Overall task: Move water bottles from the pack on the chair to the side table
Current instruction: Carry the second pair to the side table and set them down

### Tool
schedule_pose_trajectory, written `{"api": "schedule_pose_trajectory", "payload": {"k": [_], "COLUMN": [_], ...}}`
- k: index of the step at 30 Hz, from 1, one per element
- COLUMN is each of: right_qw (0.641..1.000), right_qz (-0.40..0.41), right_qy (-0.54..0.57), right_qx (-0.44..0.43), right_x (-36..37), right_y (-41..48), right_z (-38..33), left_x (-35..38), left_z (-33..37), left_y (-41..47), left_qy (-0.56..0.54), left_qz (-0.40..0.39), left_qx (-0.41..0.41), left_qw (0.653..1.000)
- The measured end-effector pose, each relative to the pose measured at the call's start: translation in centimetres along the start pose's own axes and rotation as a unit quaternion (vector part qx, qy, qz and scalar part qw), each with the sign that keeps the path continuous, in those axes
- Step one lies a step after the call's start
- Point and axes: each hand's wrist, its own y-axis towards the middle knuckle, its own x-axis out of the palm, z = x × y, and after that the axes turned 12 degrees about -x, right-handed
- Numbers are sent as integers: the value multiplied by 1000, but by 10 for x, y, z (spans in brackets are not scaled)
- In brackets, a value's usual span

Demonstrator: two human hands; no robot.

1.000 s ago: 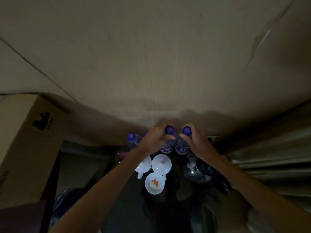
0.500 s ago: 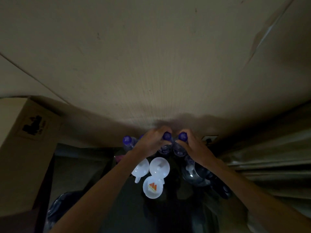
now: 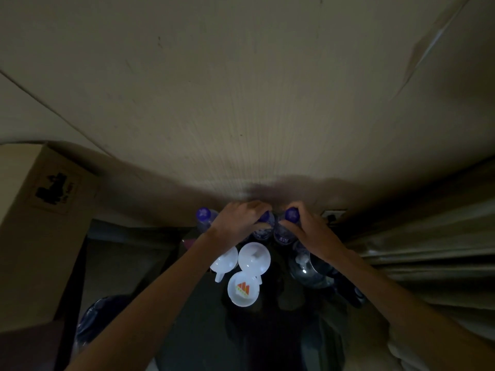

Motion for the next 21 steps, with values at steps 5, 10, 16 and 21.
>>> {"api": "schedule_pose_trajectory", "payload": {"k": [5, 10, 16, 21], "right_qw": [1000, 999, 996, 995], "right_qz": [-13, -48, -83, -78], "right_qy": [9, 22, 0, -29], "right_qx": [7, 4, -28, -49], "right_x": [0, -3, -7, -3], "right_y": [-2, 3, 7, 6], "right_z": [4, 9, 18, 19], "left_x": [1, -1, 2, 4], "left_z": [3, 7, 8, 7], "left_y": [-2, 1, -1, -2], "left_qy": [-2, -5, -8, -8], "left_qz": [14, 23, 53, 51], "left_qx": [-9, -19, -22, -19], "left_qw": [1000, 1000, 998, 998]}}
